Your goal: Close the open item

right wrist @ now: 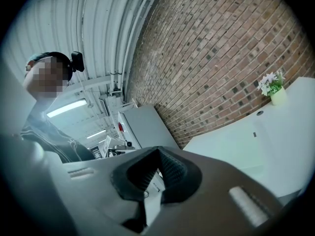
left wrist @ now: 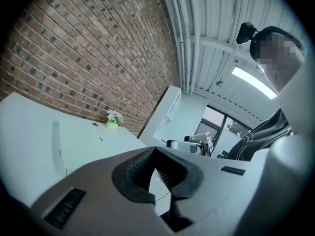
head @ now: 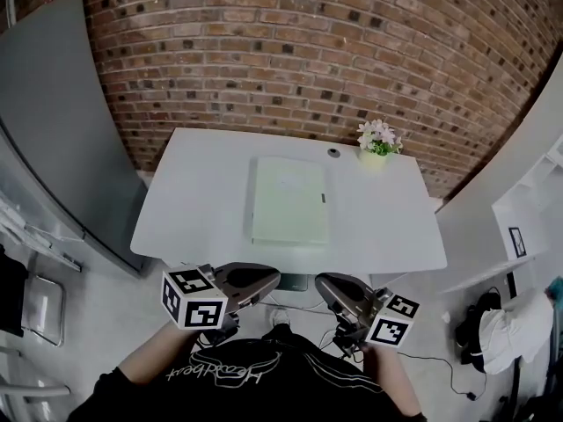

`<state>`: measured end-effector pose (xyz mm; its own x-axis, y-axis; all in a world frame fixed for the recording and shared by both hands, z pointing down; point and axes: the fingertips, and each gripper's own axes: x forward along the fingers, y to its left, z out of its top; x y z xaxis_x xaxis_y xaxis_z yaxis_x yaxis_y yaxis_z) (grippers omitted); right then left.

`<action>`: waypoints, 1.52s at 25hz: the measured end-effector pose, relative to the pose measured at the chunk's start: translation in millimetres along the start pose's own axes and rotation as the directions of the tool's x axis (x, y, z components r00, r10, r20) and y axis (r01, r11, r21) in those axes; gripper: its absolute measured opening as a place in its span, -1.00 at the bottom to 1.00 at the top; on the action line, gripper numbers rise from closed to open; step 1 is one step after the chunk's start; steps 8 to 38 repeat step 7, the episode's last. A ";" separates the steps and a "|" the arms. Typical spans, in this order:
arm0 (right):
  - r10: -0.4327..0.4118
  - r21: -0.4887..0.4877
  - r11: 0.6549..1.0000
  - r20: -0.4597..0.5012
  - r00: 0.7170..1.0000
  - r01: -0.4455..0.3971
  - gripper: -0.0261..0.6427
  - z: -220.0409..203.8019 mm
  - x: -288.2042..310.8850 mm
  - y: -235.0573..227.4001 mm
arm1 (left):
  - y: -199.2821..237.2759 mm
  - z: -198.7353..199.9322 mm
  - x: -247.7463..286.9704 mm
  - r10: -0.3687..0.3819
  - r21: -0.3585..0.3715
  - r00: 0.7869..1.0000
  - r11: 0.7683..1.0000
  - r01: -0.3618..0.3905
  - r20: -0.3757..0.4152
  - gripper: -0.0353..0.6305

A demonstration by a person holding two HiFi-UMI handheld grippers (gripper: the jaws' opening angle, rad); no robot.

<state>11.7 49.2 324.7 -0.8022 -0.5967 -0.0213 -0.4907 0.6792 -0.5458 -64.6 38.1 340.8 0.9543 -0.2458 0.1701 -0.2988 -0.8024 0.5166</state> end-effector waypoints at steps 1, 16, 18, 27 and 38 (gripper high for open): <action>-0.002 0.002 1.000 0.001 1.000 0.002 -0.92 -1.0 -0.7 1.0 | -0.9 -1.5 -0.2 -0.002 0.000 1.000 1.000 0.002 -0.005 -0.89; -0.008 0.001 1.000 0.000 1.000 0.008 -0.92 -5.3 -5.7 2.6 | -3.2 -10.1 3.2 -0.007 0.013 1.000 1.000 0.008 -0.029 -0.89; -0.008 0.001 1.000 0.000 1.000 0.008 -0.92 -5.3 -5.7 2.6 | -3.2 -10.1 3.2 -0.007 0.013 1.000 1.000 0.008 -0.029 -0.89; -0.008 0.001 1.000 0.000 1.000 0.008 -0.92 -5.3 -5.7 2.6 | -3.2 -10.1 3.2 -0.007 0.013 1.000 1.000 0.008 -0.029 -0.89; -0.008 0.001 1.000 0.000 1.000 0.008 -0.92 -5.3 -5.7 2.6 | -3.2 -10.1 3.2 -0.007 0.013 1.000 1.000 0.008 -0.029 -0.89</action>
